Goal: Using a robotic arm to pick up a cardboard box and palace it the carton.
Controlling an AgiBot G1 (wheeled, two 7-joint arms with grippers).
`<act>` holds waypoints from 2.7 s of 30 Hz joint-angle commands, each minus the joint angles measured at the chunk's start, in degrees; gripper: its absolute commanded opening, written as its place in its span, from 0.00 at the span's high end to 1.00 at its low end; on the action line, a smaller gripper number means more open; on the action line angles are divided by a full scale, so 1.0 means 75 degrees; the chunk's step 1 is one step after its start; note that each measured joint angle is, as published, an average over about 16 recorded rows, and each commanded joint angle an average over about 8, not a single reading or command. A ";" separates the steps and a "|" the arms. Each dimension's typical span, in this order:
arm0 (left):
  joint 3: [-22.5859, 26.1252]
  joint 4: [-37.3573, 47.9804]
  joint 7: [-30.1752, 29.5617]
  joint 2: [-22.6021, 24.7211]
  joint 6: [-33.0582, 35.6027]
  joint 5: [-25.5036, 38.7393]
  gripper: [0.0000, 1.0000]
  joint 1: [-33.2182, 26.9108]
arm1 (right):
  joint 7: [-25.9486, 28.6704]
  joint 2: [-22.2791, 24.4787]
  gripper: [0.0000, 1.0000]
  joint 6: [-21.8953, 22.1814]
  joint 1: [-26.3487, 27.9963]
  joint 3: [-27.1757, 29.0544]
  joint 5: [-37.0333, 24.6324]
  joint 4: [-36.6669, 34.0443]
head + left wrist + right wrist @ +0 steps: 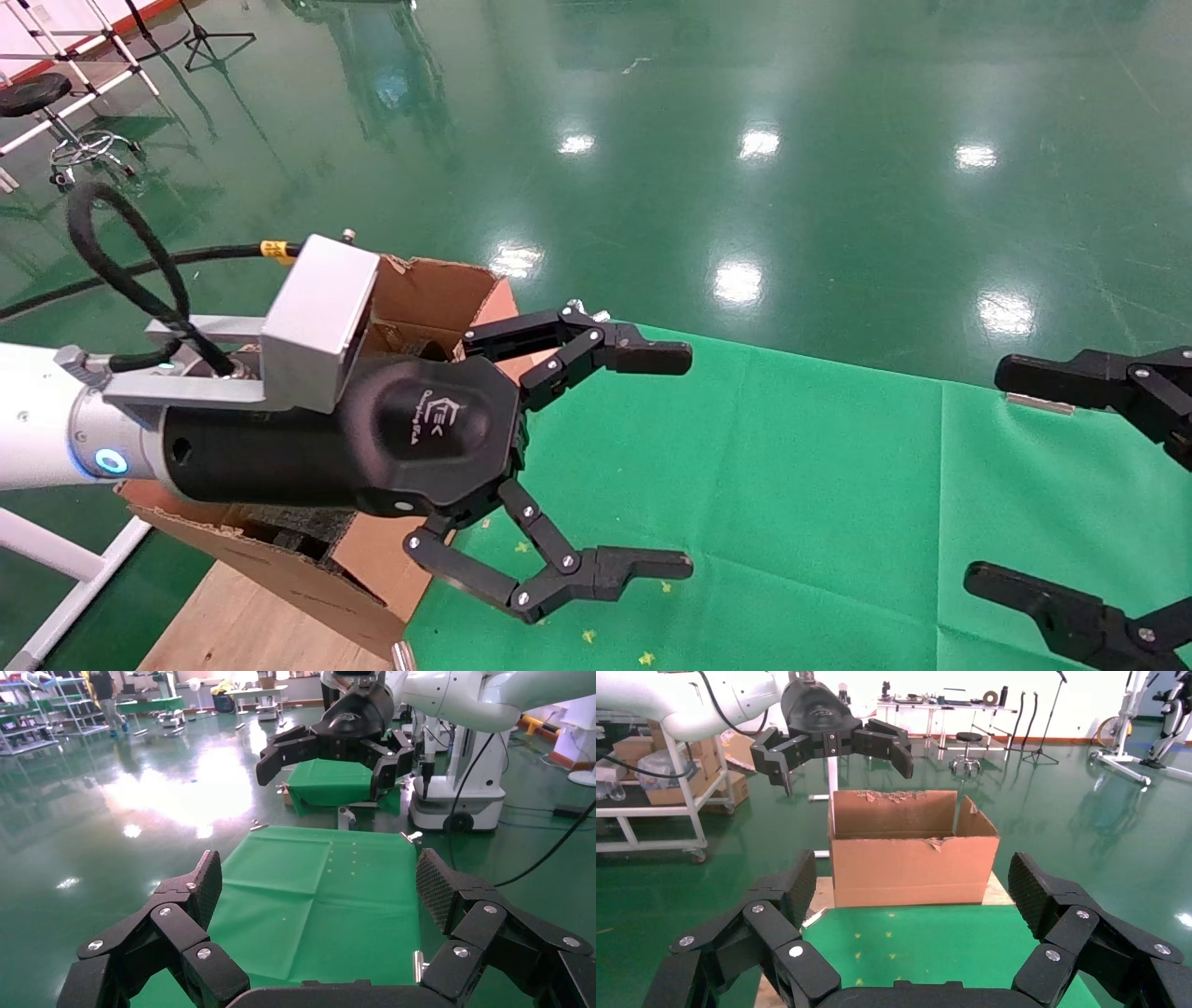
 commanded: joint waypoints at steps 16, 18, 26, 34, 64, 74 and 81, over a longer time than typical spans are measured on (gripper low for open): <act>0.0094 0.0127 -0.0044 0.0000 -0.0026 0.0103 0.00 -0.0105 | 0.0000 0.0000 0.00 0.0000 0.0000 0.0000 0.0000 0.0000; 0.0099 0.0133 -0.0046 0.0000 -0.0027 0.0108 0.00 -0.0110 | 0.0000 0.0000 0.00 0.0000 0.0000 0.0000 0.0000 0.0000; 0.0110 0.0149 -0.0050 0.0000 -0.0033 0.0123 0.00 -0.0124 | 0.0000 0.0000 0.00 0.0000 0.0000 0.0000 0.0000 0.0000; 0.0115 0.0155 -0.0054 0.0000 -0.0036 0.0128 0.00 -0.0130 | 0.0000 0.0000 0.00 0.0000 0.0000 0.0000 0.0000 0.0000; 0.0125 0.0165 -0.0058 0.0000 -0.0036 0.0139 0.00 -0.0140 | 0.0000 0.0000 0.00 0.0000 0.0000 0.0000 0.0000 0.0000; 0.0125 0.0166 -0.0058 0.0000 -0.0036 0.0139 0.00 -0.0140 | 0.0000 0.0000 0.00 0.0000 0.0000 0.0000 0.0000 0.0000; 0.0125 0.0166 -0.0058 0.0000 -0.0036 0.0139 0.00 -0.0140 | 0.0000 0.0000 0.00 0.0000 0.0000 0.0000 0.0000 0.0000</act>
